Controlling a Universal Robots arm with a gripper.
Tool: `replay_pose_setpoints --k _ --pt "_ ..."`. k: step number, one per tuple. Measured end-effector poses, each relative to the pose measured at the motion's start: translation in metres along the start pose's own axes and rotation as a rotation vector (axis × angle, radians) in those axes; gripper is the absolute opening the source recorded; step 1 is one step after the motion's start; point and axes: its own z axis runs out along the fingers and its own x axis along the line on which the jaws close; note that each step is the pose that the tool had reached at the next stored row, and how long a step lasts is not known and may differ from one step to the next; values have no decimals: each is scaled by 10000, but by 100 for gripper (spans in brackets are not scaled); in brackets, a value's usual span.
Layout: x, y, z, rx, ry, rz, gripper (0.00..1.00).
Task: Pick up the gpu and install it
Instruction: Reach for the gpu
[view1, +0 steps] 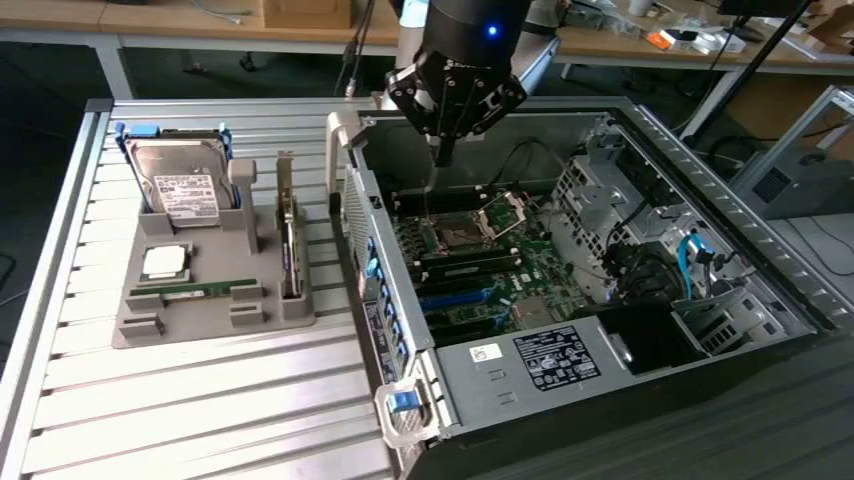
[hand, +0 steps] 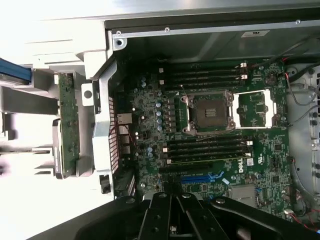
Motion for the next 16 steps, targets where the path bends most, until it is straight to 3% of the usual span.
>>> replay_pose_setpoints --k 16 --pt "170 -13 -5 0 0 0 11"
